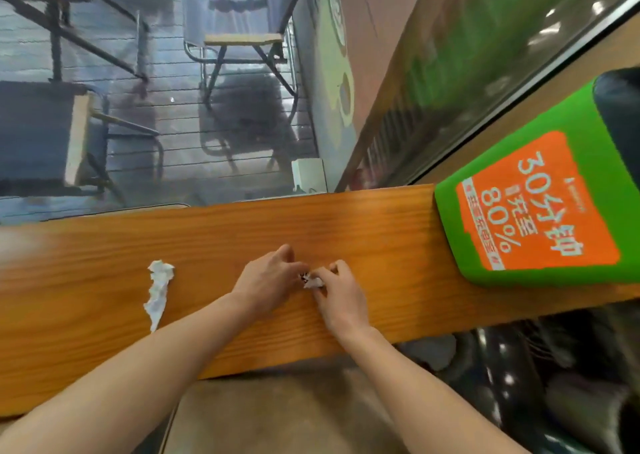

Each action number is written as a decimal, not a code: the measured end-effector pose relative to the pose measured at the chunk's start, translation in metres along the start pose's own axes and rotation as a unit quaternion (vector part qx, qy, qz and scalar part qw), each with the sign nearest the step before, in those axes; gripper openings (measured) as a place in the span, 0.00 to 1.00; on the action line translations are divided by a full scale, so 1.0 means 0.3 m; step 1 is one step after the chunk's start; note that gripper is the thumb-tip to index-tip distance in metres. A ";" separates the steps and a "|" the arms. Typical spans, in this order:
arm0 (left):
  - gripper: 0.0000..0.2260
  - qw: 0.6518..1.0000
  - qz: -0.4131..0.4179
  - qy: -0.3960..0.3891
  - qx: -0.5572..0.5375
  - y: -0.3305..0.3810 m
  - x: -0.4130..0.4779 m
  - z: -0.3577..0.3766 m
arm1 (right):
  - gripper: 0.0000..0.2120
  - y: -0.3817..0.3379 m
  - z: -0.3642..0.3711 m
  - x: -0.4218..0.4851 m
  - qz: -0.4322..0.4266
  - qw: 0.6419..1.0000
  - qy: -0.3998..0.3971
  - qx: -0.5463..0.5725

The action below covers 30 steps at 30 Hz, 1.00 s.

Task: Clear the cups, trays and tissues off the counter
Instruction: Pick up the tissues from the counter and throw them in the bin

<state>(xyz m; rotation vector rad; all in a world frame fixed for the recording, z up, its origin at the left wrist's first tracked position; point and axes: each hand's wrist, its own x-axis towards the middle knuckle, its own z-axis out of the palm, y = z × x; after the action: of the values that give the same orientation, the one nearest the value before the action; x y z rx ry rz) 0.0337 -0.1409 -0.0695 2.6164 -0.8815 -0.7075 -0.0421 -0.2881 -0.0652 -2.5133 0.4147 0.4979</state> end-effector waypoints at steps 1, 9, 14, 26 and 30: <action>0.06 1.000 0.007 -0.003 -0.004 -0.002 0.001 -0.001 | 0.04 0.005 0.001 -0.003 0.006 1.000 0.002 0.002; 0.07 0.997 0.038 -0.030 -0.052 0.013 -0.001 -0.036 | 0.08 0.024 -0.056 -0.024 0.092 0.991 0.043 0.085; 0.05 0.993 -0.015 -0.053 -0.108 0.037 -0.001 -0.063 | 0.05 0.065 -0.111 -0.046 0.164 0.981 0.022 0.105; 0.15 0.975 -0.013 -0.196 -0.102 0.191 -0.022 -0.047 | 0.13 0.134 -0.181 -0.161 0.139 0.976 -0.040 0.166; 0.19 0.977 -0.028 -0.184 -0.103 0.290 -0.056 -0.039 | 0.13 0.190 -0.223 -0.217 0.151 0.973 -0.034 0.174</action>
<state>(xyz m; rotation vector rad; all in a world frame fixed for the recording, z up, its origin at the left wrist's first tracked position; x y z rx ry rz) -0.0138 -0.1961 -0.0177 2.3721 -0.7792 -1.2557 -0.1043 -0.3593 -0.0101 -2.0995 0.7921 0.5704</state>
